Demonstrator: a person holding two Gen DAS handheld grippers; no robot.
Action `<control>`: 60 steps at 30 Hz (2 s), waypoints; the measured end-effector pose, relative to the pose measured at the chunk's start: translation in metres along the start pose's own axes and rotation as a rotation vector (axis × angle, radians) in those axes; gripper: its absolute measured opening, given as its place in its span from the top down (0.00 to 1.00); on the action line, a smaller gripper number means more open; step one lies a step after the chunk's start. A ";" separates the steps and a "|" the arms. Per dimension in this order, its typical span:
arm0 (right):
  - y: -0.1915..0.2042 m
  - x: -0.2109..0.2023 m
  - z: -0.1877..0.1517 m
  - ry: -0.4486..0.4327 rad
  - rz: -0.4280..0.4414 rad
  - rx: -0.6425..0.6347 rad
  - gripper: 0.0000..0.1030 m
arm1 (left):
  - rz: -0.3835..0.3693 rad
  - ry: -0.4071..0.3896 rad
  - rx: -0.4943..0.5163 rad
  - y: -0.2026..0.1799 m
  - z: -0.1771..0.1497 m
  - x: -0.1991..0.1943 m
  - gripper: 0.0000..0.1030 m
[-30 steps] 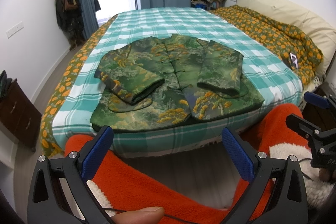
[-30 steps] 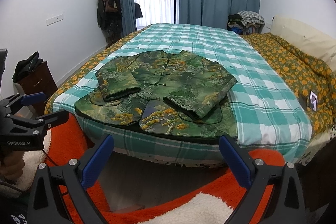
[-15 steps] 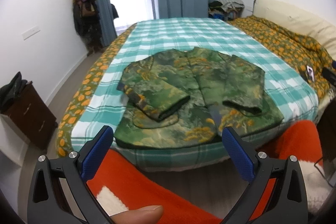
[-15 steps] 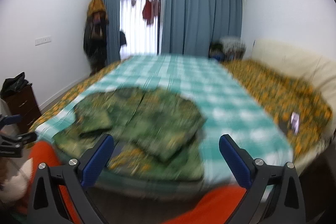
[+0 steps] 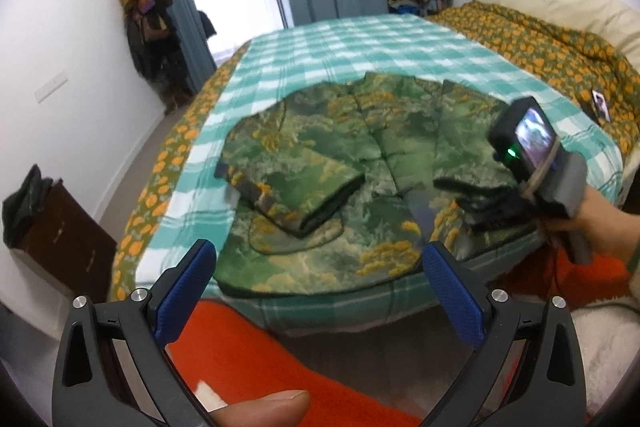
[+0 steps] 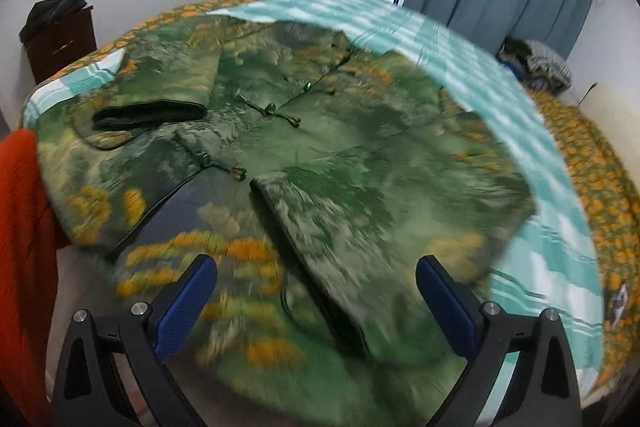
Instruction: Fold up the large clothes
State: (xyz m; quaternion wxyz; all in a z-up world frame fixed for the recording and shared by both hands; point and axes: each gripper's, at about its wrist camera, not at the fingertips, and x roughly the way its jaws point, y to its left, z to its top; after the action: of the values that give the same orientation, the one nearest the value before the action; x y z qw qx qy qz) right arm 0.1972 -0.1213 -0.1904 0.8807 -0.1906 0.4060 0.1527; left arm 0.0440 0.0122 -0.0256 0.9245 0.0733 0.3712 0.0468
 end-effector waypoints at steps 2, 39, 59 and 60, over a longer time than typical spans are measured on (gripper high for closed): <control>0.003 0.015 0.003 0.017 -0.012 -0.006 0.07 | 0.007 0.034 -0.015 0.003 -0.003 0.009 0.00; -0.136 -0.107 -0.068 -0.192 -0.165 0.582 0.51 | -0.063 0.306 0.378 0.004 0.031 0.266 0.20; -0.100 -0.093 -0.072 -0.214 -0.105 0.591 0.51 | 0.349 0.131 -0.601 0.356 0.029 0.161 0.47; -0.105 -0.091 -0.073 -0.202 -0.104 0.600 0.49 | 0.308 0.142 -0.628 0.353 0.020 0.161 0.42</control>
State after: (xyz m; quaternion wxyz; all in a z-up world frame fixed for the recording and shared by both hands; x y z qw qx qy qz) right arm 0.1364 -0.2575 -0.1418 0.9401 0.0732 0.3330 -0.0011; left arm 0.1627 0.3809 -0.0605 0.8560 -0.1629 0.3865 0.3023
